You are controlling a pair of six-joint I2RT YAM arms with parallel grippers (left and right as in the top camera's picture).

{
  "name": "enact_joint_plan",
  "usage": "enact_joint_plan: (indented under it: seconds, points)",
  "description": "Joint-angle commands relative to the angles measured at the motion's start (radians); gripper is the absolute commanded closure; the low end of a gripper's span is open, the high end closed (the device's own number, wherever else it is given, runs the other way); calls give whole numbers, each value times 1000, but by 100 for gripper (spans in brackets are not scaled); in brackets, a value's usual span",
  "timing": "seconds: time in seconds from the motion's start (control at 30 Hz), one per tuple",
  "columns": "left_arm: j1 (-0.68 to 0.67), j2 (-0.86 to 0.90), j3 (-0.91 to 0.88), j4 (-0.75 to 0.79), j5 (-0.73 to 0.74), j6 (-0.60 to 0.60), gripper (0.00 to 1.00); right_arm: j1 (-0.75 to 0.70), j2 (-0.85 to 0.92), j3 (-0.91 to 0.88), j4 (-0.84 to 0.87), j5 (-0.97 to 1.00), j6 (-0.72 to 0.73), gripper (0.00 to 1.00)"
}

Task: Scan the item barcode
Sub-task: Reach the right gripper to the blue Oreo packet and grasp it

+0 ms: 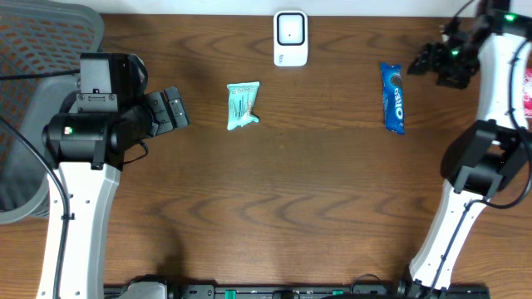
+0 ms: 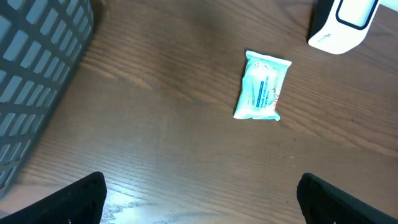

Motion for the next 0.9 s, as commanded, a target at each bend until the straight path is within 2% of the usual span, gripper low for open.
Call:
enact_joint_plan:
  seconds: [0.0, 0.2, 0.3, 0.47, 0.57, 0.6, 0.87]
  points:
    - [3, -2, 1, -2, -5, -2, 2, 40, 10, -60, 2, 97, -5, 26]
    - [3, -2, 1, -2, -5, -2, 2, 117, 10, -202, 61, 108, -37, 27]
    - [3, -2, 1, -2, -5, -2, 2, 160, 10, -256, 84, 108, 33, 31]
    - [3, -2, 1, -2, -5, -2, 2, 245, 10, -259, 112, 108, 208, 21]
    - [3, -2, 1, -2, -5, -2, 2, 293, 10, -260, 133, 108, 290, 11]
    - [3, -2, 1, -2, -5, -2, 2, 312, 10, -260, 142, 108, 301, 2]
    - [3, -2, 1, -3, -5, -2, 2, 412, 10, -260, 147, 108, 325, 1]
